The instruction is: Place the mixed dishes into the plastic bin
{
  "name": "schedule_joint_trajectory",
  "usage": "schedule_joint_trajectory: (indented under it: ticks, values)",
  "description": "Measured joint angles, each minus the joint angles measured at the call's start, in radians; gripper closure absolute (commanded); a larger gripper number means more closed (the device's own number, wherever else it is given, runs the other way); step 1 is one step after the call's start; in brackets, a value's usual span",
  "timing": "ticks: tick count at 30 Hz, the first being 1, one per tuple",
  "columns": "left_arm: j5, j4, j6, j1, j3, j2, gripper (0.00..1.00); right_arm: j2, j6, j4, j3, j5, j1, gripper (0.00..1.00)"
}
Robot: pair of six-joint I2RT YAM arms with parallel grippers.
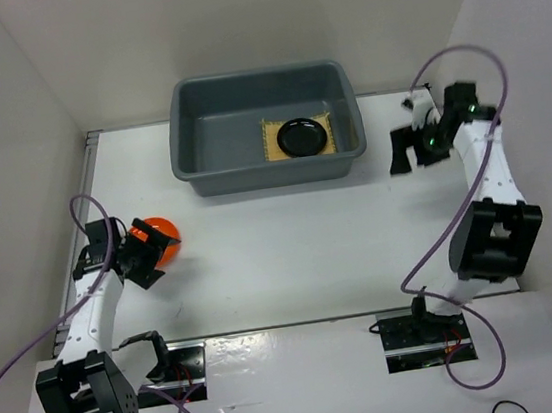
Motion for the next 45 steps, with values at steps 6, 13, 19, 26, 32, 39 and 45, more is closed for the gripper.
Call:
schedule_joint_trajectory:
  ticks: [6,13,19,26,32,39,45]
  values:
    - [-0.066,-0.023,-0.056,0.000,-0.045,0.008,0.00,-0.372,0.013,0.233,-0.500,0.193,0.156,0.06]
    - [-0.237,-0.057,-0.164,0.019,0.000,0.118,0.00,-0.549,0.117,0.570,-0.716,0.477,0.259,0.02]
    - [-0.327,-0.042,-0.286,0.031,0.012,0.154,0.00,-0.613,0.155,0.641,-0.768,0.607,0.287,0.02]
    - [-0.351,0.069,-0.392,0.011,-0.019,0.177,0.18,-0.718,0.168,0.614,-0.769,0.675,0.330,0.02]
    - [-0.350,0.156,-0.420,0.006,-0.021,0.283,0.20,-0.988,0.153,0.601,-0.838,0.685,0.357,0.02]
    - [-0.319,0.263,-0.449,0.004,0.005,0.370,0.42,-1.080,0.142,0.596,-0.919,0.743,0.381,0.02]
    - [-0.289,0.349,-0.468,0.003,0.028,0.458,0.94,-1.062,0.142,0.597,-0.927,0.776,0.409,0.02]
